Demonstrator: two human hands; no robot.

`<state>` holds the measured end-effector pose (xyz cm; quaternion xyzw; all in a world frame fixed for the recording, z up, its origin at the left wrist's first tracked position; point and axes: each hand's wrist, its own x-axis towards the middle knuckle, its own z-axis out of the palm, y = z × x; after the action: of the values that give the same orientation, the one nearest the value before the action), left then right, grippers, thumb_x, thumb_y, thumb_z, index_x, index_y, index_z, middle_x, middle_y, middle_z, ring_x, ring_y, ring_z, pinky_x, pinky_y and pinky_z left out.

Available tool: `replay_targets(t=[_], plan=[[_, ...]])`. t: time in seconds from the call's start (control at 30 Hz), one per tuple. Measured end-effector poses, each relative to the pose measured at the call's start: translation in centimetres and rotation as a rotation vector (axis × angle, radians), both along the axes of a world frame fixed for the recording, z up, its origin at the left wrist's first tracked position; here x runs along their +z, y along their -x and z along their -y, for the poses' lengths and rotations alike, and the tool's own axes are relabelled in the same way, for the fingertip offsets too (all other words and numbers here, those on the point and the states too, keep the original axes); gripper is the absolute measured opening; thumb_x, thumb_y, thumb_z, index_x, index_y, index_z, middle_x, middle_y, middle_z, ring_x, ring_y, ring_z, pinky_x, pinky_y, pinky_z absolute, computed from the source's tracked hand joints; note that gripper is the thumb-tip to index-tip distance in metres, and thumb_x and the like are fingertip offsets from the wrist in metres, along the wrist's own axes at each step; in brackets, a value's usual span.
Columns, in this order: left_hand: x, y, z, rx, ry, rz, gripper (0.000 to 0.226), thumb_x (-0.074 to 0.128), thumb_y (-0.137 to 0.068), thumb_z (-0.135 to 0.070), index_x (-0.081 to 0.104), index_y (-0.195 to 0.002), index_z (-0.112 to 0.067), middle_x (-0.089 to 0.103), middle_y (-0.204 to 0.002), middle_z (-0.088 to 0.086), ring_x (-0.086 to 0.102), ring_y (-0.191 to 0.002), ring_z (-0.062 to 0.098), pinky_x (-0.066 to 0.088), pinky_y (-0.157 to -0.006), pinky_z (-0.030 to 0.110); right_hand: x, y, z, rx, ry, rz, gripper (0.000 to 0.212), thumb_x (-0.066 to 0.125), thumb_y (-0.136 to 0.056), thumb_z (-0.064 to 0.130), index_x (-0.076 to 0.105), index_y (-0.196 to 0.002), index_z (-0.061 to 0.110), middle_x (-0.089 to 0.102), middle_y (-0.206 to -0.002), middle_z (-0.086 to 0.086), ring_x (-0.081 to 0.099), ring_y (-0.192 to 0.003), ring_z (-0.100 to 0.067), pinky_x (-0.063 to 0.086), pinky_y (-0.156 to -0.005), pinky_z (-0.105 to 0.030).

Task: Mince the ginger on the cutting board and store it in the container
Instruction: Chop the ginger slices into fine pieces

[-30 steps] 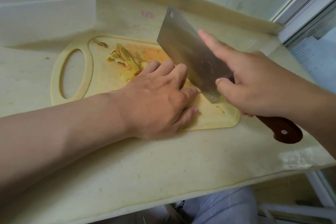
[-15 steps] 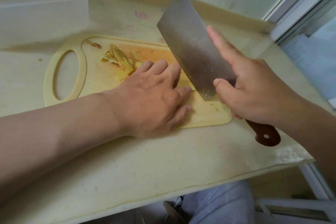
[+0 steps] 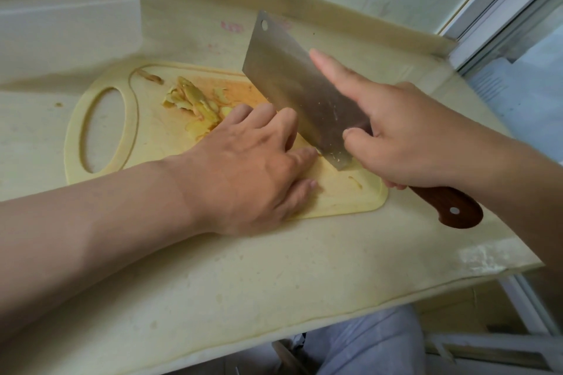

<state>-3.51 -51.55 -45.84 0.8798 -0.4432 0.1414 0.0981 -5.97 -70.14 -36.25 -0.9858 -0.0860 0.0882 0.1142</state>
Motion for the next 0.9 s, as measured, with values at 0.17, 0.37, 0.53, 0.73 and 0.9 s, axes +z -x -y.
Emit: replay_targets(t=[0.17,0.37,0.53,0.73,0.9], plan=[[-0.1,0.0,0.0,-0.011,0.002,0.016,0.065,0.020,-0.096,-0.056,0.063,-0.127,-0.019,0.049,-0.099,0.010,0.044,-0.085,0.029,0.042,-0.080,0.045,0.0,-1.8,-1.2,-0.016,-0.033,0.018,0.093,0.047,-0.092,0.006,0.006,-0.162,0.053,0.061,-0.055,0.002,0.062,-0.038,-0.017,0.061,-0.048,-0.041],[-0.1,0.0,-0.2,-0.010,-0.001,0.030,0.063,0.022,-0.097,-0.055,0.067,-0.121,-0.019,0.050,-0.098,0.009,0.046,-0.085,0.030,0.043,-0.080,0.046,-1.6,-1.3,-1.1,-0.038,-0.123,0.229,0.091,0.048,-0.092,0.007,0.009,-0.164,0.044,0.062,-0.057,-0.006,0.061,-0.050,-0.018,0.056,-0.058,-0.041],[0.0,0.1,-0.3,-0.026,0.040,0.053,0.051,0.029,-0.096,-0.045,0.071,-0.100,-0.017,0.052,-0.096,0.008,0.048,-0.081,0.030,0.041,-0.078,0.045,-1.1,-0.2,0.3,-0.224,-0.408,0.170,0.093,0.047,-0.094,0.005,0.013,-0.155,0.065,0.068,-0.065,-0.011,0.062,-0.043,-0.024,0.054,-0.042,-0.033],[-0.2,-0.1,-0.4,-0.050,0.167,0.134,0.025,0.050,-0.091,-0.027,0.059,-0.073,-0.012,0.052,-0.080,0.010,0.048,-0.067,0.031,0.044,-0.069,0.046,-1.6,1.4,0.7,-0.253,-0.442,-0.037,0.093,0.048,-0.096,0.002,0.016,-0.151,0.069,0.066,-0.060,-0.007,0.058,-0.041,-0.022,0.051,-0.041,-0.033],[-0.3,-0.1,-0.4,-0.041,0.184,0.130,0.022,0.051,-0.088,-0.026,0.057,-0.074,-0.011,0.052,-0.078,0.010,0.047,-0.065,0.031,0.043,-0.066,0.045,-1.5,-0.3,1.9,-0.288,-0.410,-0.115,0.093,0.048,-0.095,-0.001,0.016,-0.156,0.062,0.064,-0.061,-0.011,0.055,-0.041,-0.022,0.052,-0.042,-0.034]])
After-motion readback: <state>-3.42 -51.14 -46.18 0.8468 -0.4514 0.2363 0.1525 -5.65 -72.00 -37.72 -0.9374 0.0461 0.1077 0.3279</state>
